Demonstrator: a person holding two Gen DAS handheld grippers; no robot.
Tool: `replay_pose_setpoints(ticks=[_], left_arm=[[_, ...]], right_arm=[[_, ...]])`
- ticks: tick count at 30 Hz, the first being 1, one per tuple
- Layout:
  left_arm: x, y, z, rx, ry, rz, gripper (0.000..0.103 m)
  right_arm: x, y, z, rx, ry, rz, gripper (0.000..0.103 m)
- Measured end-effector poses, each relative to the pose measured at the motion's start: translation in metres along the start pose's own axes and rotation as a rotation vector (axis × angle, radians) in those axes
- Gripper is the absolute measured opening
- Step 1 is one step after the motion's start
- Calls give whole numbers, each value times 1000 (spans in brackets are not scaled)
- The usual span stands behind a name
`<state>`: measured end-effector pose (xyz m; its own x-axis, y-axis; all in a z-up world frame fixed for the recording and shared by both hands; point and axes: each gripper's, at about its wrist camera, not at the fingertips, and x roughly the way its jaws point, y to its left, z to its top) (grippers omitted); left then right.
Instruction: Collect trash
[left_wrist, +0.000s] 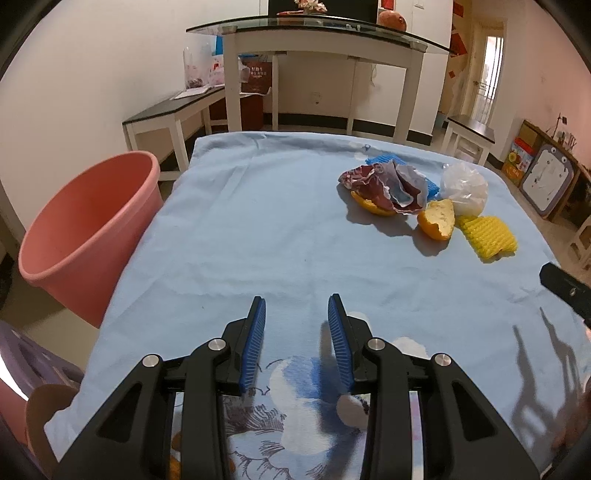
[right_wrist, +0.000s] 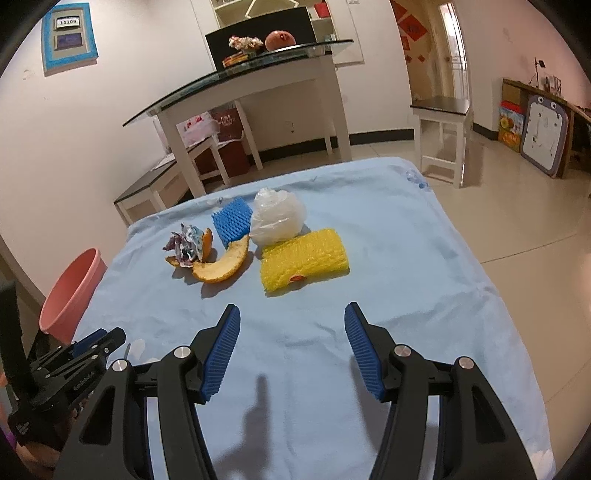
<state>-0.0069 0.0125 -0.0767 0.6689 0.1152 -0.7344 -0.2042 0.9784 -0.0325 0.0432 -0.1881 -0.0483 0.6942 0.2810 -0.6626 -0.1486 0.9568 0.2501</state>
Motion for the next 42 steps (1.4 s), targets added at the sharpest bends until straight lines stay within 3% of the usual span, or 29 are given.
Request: replay_pose_setpoints(ticks=[5,15,21,30,36,40,42], left_arm=[[-5,6,-2,-41,-23,-59,36],[-5,2,-2,7,-22,-220,36],[-4,2,3,14,-23,-300,36],[-2,4,25,12,6,-310,36],[5,5,70,-87,20,-321,36],[17,-12,96,-100,9,-320,36],[31,-20,105,-115,18,-319,41]], right_arm=[[4,1,-1,-3,23,-36,58],[10,3,-1,-2,41,-128,58],[9,6,5,-24,51,-76,58],[15,-3,28,-11,59,28,66],[29,-5,67,4,42,95,68],[43,7,91,-30,33,121,72],[56,17,100,-64,32,110,72]])
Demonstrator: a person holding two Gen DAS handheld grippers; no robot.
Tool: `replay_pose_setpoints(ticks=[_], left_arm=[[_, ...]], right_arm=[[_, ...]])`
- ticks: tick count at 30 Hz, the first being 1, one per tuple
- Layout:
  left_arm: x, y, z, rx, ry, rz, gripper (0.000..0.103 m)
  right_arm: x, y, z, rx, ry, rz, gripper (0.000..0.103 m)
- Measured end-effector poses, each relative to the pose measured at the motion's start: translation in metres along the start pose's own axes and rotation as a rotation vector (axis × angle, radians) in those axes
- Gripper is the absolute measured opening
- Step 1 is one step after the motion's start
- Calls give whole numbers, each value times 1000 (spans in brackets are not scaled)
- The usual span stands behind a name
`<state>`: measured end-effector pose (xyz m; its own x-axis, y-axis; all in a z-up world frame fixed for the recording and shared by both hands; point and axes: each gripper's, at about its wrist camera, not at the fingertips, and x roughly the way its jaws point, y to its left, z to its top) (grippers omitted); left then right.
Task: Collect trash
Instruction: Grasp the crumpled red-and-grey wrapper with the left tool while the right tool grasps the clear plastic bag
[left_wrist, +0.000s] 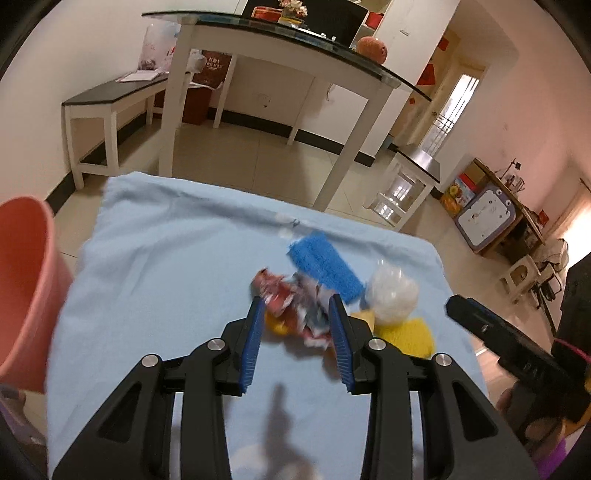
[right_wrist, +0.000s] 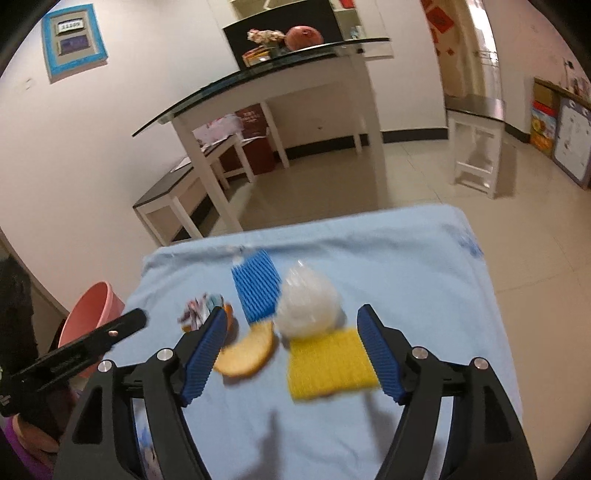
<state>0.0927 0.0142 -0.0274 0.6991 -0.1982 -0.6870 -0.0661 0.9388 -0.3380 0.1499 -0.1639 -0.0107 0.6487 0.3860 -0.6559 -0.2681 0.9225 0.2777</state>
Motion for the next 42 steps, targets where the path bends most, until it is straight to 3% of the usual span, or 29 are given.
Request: replay_pose_setpoints(ticks=[7,11,13,16,18,22,26,37,42], left_arm=[[50,6,3,-32,83,97,44],[62,14,-6,-46,122,98,44],[62,15,-7,-46,118,84,44],[59,16,-10,-43,112,68,43],[58,12,-12,-27,99,60,30],[56,8,-11,-8,83,43,17],[41,5,-10,14,45,32,9],[-19,22,-22,30,-45,65,9],[-48,39,-25,-31,-66,-2,9]], right_arm=[[53,-2,7,-2,70,-16,73],[74,-9,-2,6,119,-49,72],[78,-13,-4,17,131,-48,56],[73,-18,-6,37,121,-33,45],[69,-21,-7,44,111,-26,38],[58,-22,-10,59,97,-29,32],[39,-17,-11,62,65,-21,32],[-8,29,-12,27,-16,69,32],[-19,66,-9,-42,-33,108,32]])
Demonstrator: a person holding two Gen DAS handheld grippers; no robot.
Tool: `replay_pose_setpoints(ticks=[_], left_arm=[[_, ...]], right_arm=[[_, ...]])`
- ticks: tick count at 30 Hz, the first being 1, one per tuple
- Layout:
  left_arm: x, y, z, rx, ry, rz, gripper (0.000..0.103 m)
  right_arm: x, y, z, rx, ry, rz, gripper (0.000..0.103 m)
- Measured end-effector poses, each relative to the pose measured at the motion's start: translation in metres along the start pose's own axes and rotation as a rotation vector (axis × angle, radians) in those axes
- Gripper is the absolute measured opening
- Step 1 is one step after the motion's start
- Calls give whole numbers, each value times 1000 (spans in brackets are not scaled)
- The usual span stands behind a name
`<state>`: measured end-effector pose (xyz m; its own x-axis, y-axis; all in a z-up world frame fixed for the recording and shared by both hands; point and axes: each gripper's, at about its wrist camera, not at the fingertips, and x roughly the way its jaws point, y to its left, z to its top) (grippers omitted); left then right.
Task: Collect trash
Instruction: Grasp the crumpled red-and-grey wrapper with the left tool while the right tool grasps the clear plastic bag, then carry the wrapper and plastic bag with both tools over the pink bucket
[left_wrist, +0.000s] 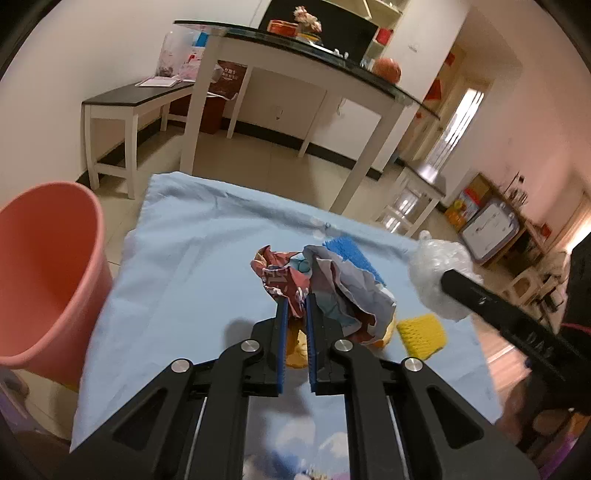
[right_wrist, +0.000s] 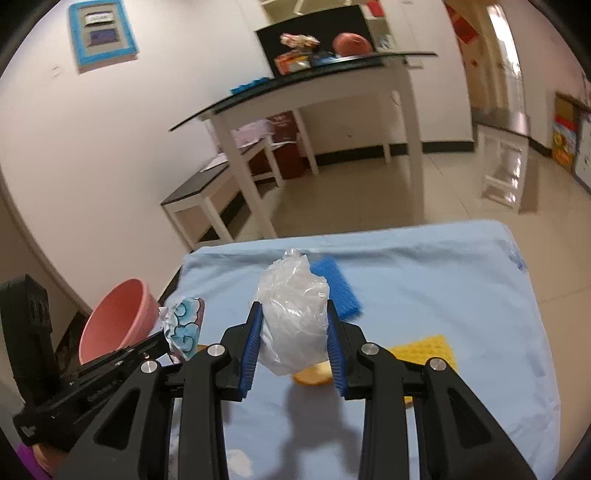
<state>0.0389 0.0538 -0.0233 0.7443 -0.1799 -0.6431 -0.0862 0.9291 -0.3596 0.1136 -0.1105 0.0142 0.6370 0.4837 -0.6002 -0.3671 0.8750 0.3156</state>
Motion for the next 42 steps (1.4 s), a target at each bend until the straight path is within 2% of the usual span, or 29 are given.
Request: replay_pose_setpoints(ticks=[7,13,18,20,22,34,39,42], left_arm=[[-37,31,6,-97,-21,-79,9],[-57,46,2,-119,-42,-95,9],[-43,47,-16,-113,49,-130,9],[-34,45,-24,-87,85,-110,9],[-25,45,-32,-68,117,-59,9],[-8,51,-38,13,157,115,13],[-7,54,-36,13,166,132,13],[-13,56,-31,-18,166,90,13]], right_arm=[[-5,32,-2,-24,-3,17,32],[-4,52,-11,-46,15,36,32],[-4,58,-18,-59,27,47,32],[-4,56,-21,-62,36,42,33],[-4,51,-23,-56,41,36,33],[5,28,-28,-22,71,47,33],[7,29,-30,-40,79,51,33],[7,31,-31,-53,83,59,33]])
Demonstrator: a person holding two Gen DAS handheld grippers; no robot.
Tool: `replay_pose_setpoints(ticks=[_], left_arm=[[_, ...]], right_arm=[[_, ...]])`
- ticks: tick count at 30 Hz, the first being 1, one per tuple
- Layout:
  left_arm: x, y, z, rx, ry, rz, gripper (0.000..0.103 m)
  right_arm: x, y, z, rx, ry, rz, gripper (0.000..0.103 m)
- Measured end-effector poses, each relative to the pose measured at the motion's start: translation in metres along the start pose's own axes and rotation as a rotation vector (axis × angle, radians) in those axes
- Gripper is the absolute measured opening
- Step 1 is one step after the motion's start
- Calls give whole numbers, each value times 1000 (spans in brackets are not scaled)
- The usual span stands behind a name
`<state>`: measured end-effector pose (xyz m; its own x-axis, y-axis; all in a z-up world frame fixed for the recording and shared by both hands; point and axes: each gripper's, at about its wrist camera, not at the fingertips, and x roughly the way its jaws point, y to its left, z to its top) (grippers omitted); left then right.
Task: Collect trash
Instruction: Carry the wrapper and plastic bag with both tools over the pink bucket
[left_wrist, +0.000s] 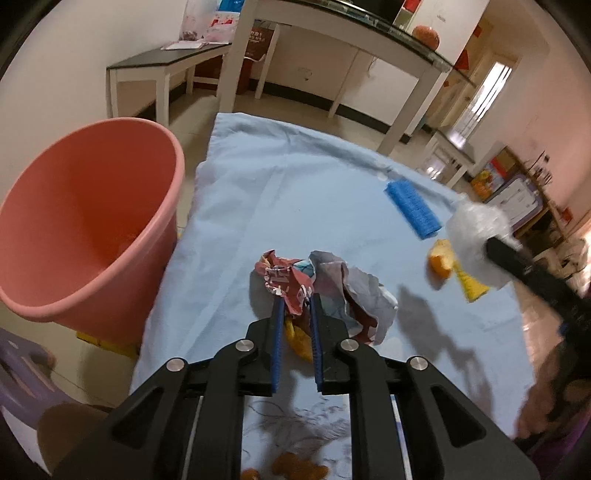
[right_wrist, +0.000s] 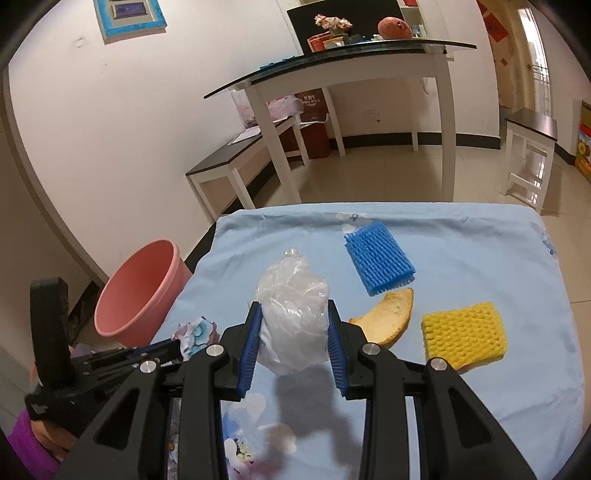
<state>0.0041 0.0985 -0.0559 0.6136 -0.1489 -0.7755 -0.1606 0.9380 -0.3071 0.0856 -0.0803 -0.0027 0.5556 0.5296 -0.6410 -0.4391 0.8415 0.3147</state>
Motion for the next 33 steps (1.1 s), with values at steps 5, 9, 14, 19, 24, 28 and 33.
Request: replay_pose_setpoints(ticks=[5,9,14,19,24,28,33], left_arm=[[-6,2,4,3,-15,5,13],[-7,4,4,15,-45,41,13],[-18,7,12,-50,-82,-98,13],[-32,7,22,-100,-151,-193,13],[-51,8,27,-75,-228,-98,13],[-68,14,29,-66,-274,-10,13],[-86,27,28,-67,-318,70,13]], right_arm=[[1,6,-2,-20,4,13,33],[1,9,-2,-36,7,17,33],[-1,10,-2,-46,1,20,33],[0,5,-6,-40,8,22,33],[3,7,-6,-42,15,33,33],[4,16,-3,-57,11,45,33],[7,46,8,-110,1,90,33]])
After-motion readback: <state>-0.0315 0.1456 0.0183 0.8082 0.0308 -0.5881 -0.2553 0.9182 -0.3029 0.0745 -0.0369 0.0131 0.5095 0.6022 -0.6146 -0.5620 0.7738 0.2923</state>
